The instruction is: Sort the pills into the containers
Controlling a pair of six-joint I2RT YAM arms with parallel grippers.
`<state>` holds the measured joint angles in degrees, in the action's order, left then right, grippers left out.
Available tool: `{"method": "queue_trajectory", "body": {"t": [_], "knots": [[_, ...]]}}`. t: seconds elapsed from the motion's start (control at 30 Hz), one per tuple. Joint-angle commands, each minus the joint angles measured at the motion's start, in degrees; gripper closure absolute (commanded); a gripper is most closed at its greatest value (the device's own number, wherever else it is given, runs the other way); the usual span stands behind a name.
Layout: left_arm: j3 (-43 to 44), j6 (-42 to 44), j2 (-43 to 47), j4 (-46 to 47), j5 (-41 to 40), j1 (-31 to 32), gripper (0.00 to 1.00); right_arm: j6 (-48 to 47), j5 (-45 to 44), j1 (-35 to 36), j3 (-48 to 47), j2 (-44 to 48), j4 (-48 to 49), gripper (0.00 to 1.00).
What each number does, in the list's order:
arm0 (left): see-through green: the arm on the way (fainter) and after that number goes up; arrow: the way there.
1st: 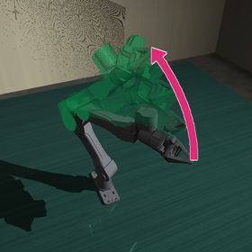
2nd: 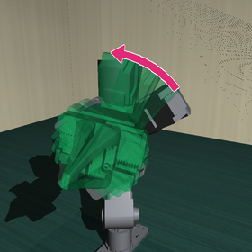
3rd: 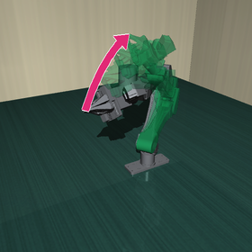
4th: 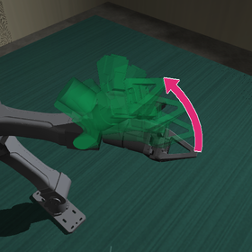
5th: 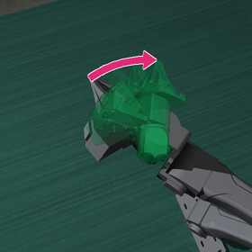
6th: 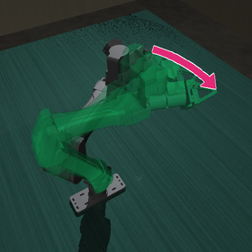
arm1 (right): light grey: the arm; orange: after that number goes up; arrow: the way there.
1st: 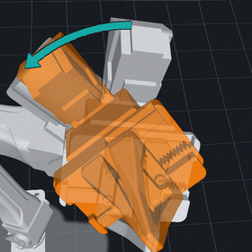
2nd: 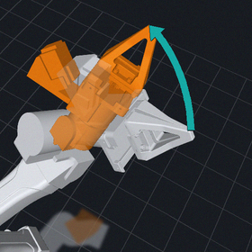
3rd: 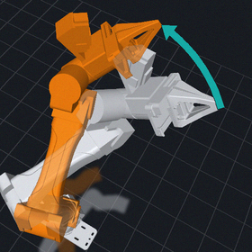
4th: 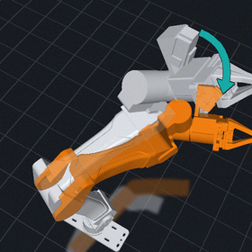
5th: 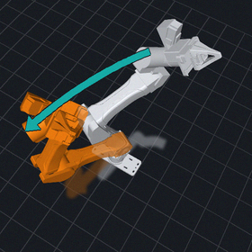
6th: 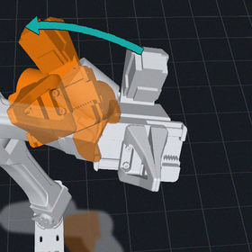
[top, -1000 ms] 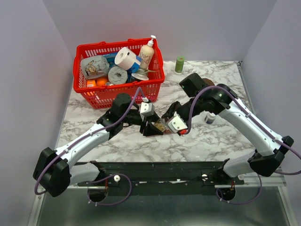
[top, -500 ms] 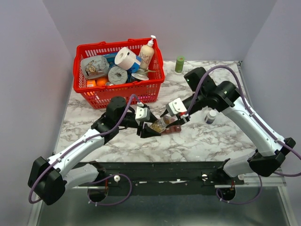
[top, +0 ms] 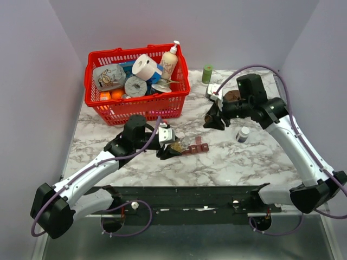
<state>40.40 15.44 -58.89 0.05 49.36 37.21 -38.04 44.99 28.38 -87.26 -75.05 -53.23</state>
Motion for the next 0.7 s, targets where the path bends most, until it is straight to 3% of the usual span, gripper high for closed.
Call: {"method": "queue_trajectory", "body": {"t": [0.0,0.07,0.3,0.57,0.67], "knots": [[-0.5,7.1,1.6,-4.0,-6.7,0.8,1.00,11.5,-20.0,-5.3,9.8,-0.8,7.5,0.70],[-0.5,8.0,1.7,-4.8,-7.5,1.1,1.00,11.9,-25.5,-7.8,15.4,-1.5,11.6,0.69],[-0.2,10.0,-1.0,-8.6,-11.5,3.3,1.00,14.4,-28.4,-12.5,26.3,-8.4,23.4,0.66],[1.8,11.5,-7.3,-12.6,-15.6,6.0,1.00,17.4,-30.5,-13.0,28.7,-15.3,27.0,0.60],[0.5,10.5,-6.9,-9.5,-14.2,6.0,1.00,16.8,-31.2,-13.2,28.7,-17.1,26.6,0.55]]}}
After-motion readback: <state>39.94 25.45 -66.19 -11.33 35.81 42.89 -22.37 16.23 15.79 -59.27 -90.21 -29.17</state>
